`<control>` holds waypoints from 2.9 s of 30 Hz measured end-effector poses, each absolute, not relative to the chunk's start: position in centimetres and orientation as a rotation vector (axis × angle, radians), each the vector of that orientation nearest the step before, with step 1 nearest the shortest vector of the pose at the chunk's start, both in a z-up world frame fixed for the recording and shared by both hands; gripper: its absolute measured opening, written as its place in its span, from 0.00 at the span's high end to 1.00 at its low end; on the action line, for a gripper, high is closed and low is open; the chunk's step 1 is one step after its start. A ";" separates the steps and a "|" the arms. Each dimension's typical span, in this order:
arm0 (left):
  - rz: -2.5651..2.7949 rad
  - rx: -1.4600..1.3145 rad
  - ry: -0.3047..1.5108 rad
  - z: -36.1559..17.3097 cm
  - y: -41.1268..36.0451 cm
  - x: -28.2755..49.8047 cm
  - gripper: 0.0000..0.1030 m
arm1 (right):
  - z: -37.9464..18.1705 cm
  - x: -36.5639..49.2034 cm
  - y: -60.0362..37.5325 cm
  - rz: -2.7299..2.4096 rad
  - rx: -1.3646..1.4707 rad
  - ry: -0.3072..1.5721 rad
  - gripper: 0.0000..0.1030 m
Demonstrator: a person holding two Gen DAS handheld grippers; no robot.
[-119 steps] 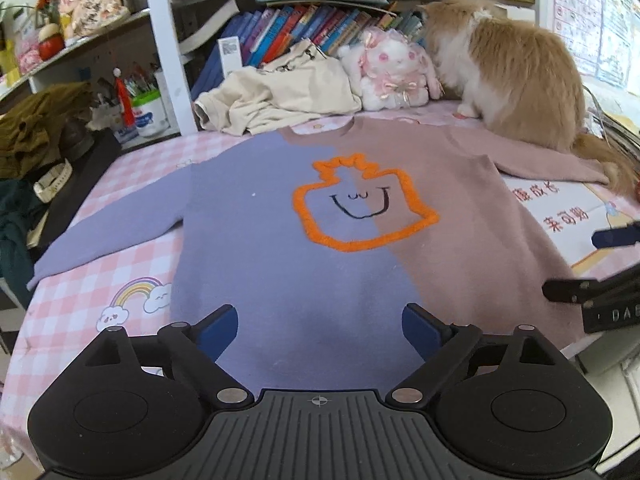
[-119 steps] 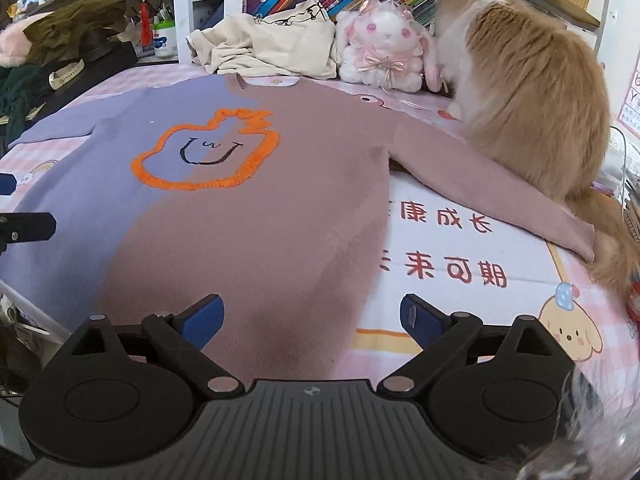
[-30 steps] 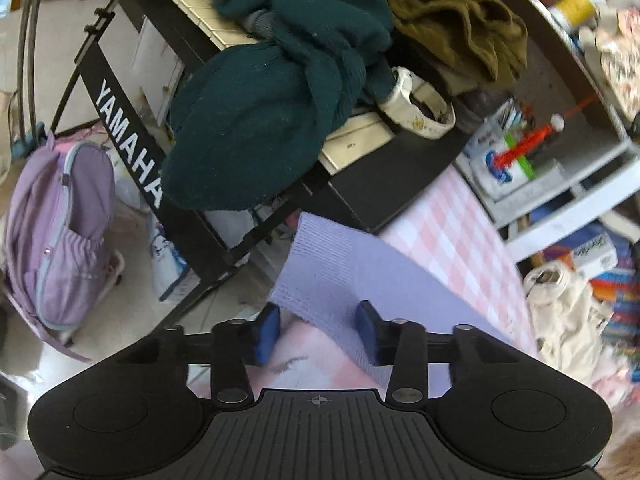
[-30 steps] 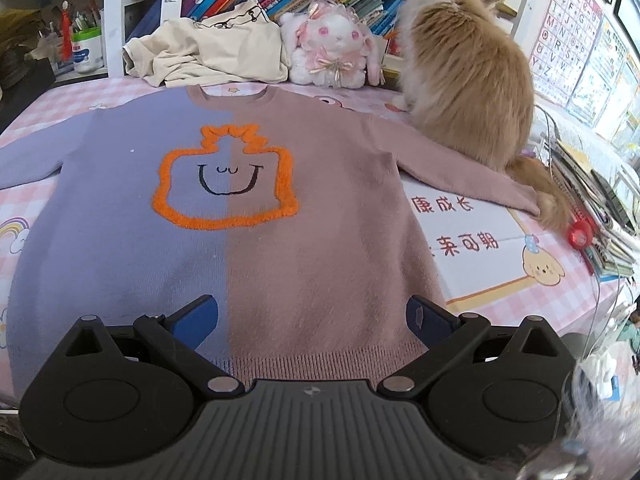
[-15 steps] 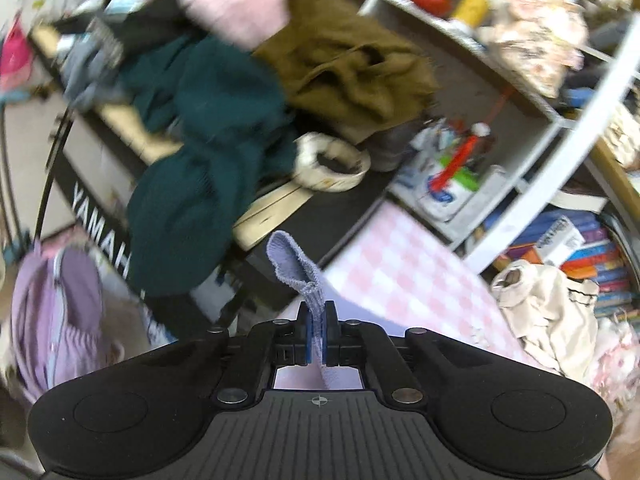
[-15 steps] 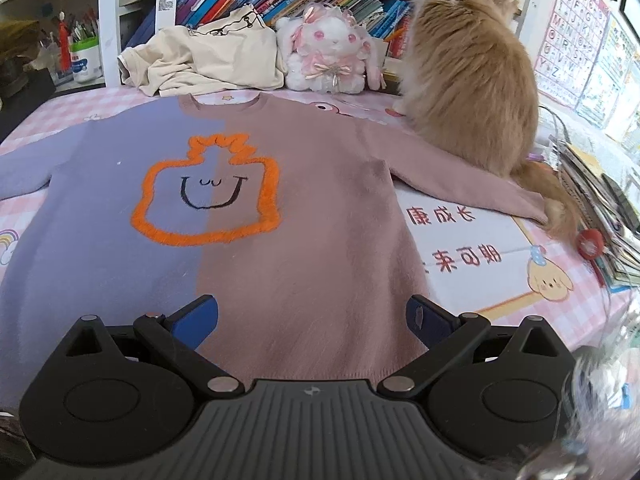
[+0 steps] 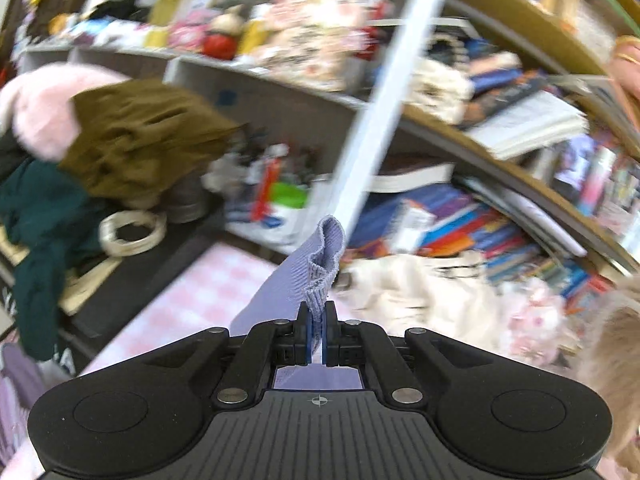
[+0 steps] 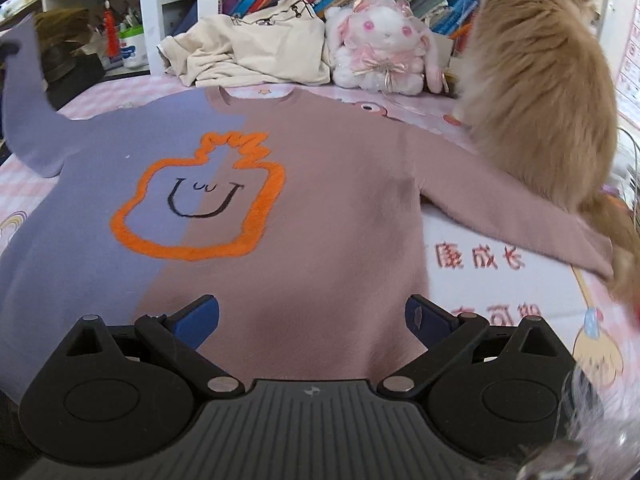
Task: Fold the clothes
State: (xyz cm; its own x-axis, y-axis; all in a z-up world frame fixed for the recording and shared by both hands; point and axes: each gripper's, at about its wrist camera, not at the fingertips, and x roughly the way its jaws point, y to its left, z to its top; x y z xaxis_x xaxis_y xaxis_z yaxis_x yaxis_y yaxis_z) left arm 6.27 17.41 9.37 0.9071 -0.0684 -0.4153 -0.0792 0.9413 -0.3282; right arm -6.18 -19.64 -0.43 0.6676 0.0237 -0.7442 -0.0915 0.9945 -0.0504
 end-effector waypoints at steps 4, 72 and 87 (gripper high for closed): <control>-0.046 -0.320 0.437 10.1 13.5 6.4 0.98 | -0.5 -6.0 -21.5 0.101 -0.108 0.832 0.02; -0.110 0.097 0.716 3.3 -2.0 0.0 0.31 | -1.4 -4.6 -27.4 0.257 -0.083 0.835 0.04; 0.162 -0.024 0.836 0.8 3.8 -4.6 0.19 | -2.3 -3.0 -26.8 0.232 -0.002 0.898 0.31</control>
